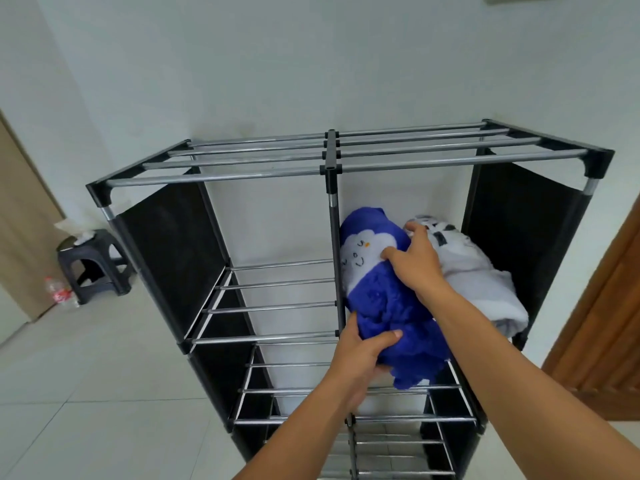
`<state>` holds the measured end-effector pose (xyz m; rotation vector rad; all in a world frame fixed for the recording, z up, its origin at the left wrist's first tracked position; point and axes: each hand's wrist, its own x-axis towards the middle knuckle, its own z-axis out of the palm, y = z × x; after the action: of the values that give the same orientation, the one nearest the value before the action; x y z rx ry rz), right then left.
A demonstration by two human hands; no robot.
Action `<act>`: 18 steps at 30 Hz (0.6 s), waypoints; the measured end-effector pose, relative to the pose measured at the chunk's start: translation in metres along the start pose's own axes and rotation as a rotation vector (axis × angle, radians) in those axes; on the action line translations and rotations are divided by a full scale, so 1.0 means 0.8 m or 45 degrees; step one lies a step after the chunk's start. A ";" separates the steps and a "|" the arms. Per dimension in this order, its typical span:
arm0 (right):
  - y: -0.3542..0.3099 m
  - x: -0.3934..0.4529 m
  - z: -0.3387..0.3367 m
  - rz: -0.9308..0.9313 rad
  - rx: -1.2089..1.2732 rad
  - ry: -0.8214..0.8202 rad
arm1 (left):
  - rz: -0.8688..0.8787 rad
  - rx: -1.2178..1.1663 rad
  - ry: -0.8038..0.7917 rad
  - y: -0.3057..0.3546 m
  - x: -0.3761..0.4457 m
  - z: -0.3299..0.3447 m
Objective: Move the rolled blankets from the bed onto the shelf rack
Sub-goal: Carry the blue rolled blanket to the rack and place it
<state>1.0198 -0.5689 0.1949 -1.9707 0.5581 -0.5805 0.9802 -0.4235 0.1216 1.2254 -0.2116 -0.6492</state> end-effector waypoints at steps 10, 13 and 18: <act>0.059 -0.022 0.024 -0.126 -0.662 -0.063 | -0.319 0.135 0.103 -0.023 0.005 -0.013; 0.055 -0.026 0.022 -0.179 -0.683 -0.058 | -0.330 0.132 0.111 -0.025 0.003 -0.014; 0.063 -0.058 0.011 -0.220 -0.514 -0.054 | -0.288 0.189 0.105 -0.027 -0.014 -0.021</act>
<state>0.9820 -0.5566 0.1388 -2.4253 0.5105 -0.5616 0.9719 -0.4080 0.0979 1.4289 -0.0529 -0.7876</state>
